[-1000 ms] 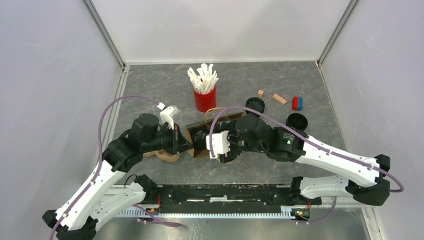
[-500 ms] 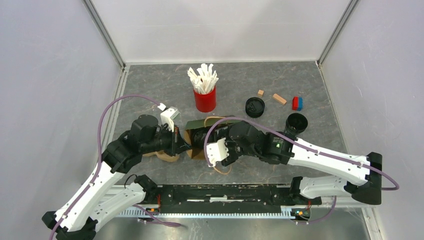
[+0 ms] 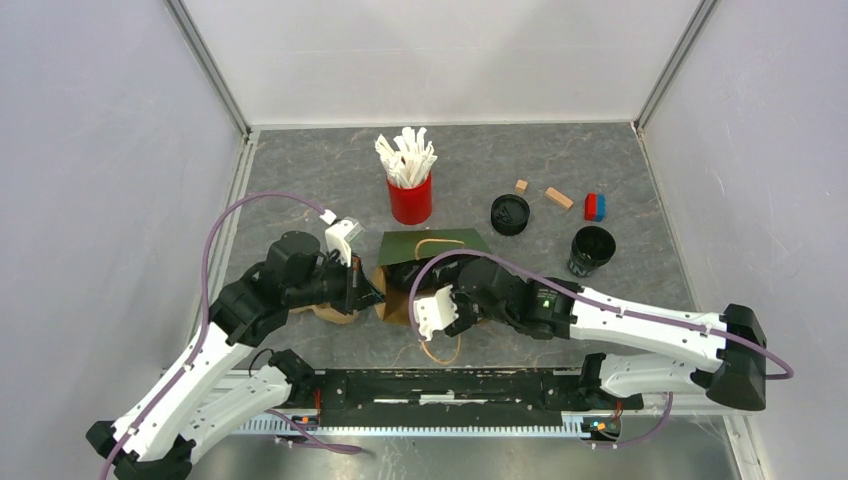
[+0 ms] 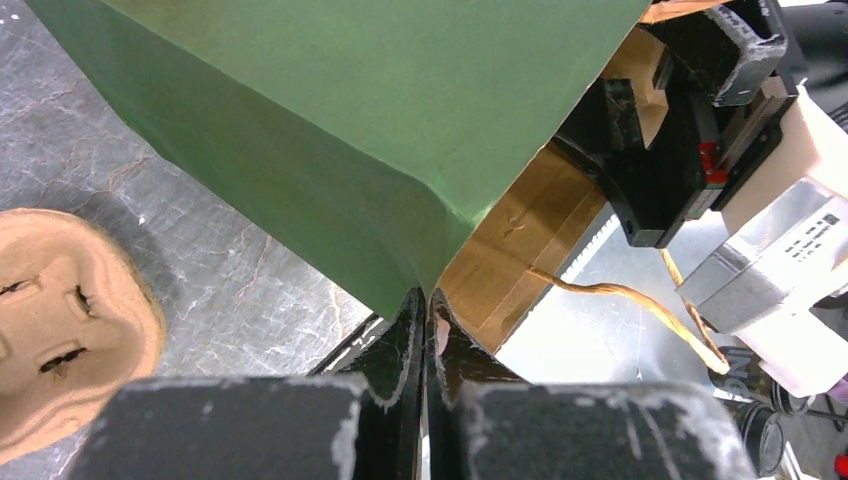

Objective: Pack the takeout coffee

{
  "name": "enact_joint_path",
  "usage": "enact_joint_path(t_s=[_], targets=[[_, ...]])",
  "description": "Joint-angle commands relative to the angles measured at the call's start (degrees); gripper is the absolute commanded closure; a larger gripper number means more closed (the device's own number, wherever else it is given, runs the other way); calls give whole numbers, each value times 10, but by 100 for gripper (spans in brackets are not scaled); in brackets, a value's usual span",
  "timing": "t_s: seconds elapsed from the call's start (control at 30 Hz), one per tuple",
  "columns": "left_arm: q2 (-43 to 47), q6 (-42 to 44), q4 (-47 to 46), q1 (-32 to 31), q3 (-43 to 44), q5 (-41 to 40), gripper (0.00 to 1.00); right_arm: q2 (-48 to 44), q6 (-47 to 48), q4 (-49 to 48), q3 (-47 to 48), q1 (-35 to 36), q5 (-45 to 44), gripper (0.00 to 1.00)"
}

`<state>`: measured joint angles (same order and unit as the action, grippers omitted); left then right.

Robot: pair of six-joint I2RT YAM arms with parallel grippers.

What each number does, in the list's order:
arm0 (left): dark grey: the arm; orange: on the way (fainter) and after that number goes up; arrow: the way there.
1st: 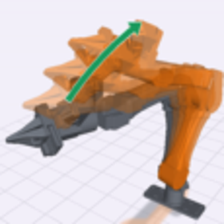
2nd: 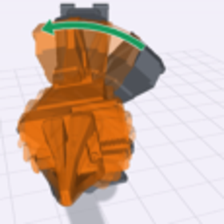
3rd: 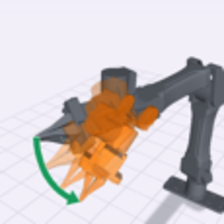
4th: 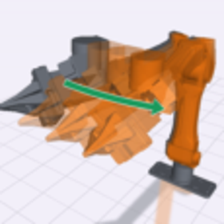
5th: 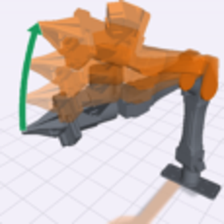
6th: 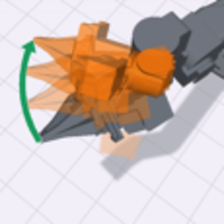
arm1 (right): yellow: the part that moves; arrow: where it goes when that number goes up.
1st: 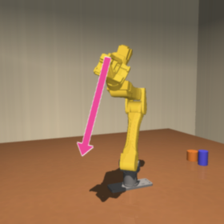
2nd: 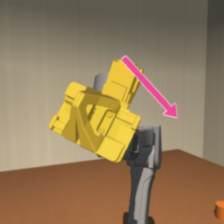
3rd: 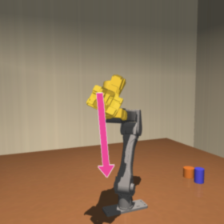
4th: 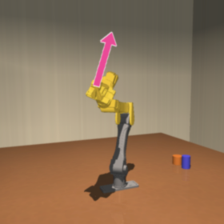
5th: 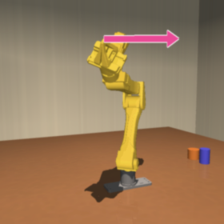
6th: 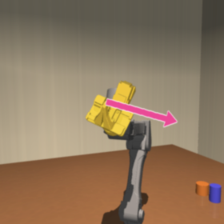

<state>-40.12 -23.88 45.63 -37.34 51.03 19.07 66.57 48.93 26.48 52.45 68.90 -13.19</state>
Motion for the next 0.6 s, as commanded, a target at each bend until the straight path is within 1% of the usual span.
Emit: enact_joint_path(t_s=[0.0, 0.4, 0.57], targets=[[4, -21, -41, 0, -12, 31, 98, -18, 21, -60, -25, 3, -19, 19], [4, -35, -52, 0, -18, 38, 98, -5, 39, -83, -38, 2, -50, 19], [9, -45, -60, -1, -21, 38, 98, 0, 50, -66, -36, 1, -53, 18]])
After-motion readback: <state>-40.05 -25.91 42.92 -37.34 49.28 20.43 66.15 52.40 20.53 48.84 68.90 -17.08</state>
